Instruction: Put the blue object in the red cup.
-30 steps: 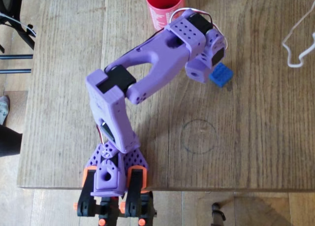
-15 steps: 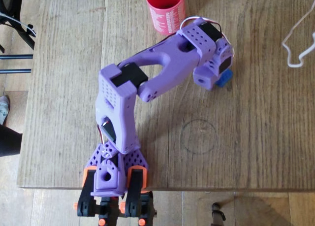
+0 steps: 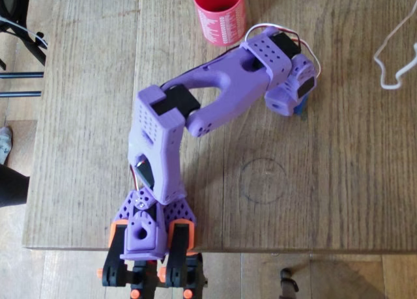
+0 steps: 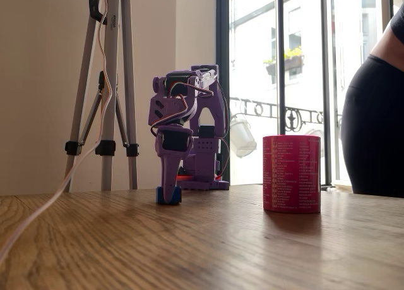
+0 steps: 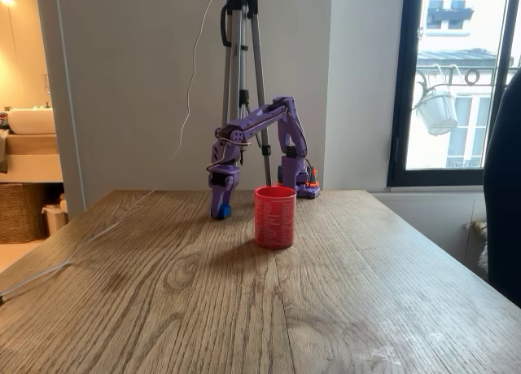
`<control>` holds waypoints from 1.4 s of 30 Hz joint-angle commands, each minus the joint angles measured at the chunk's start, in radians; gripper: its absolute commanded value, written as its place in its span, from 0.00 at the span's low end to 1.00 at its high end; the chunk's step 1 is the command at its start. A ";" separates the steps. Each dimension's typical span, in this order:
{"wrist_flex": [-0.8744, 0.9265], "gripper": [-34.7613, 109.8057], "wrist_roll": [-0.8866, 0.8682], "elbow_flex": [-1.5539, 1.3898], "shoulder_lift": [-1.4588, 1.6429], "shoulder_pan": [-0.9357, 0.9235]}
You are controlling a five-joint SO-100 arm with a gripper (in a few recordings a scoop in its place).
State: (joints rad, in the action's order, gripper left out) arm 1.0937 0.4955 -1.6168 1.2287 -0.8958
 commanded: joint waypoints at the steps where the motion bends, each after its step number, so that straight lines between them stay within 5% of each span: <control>1: -0.043 0.25 0.002 0.051 0.014 -0.017; 10: -0.181 0.25 -0.014 0.107 0.347 -0.009; 22: -0.126 0.24 0.008 0.097 0.738 0.379; 34: 0.015 0.24 -0.091 0.041 0.640 0.669; 42: -0.146 0.24 -0.081 0.049 0.488 0.669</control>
State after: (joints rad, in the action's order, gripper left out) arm 1.0278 0.4034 -1.5969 1.7242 -0.2224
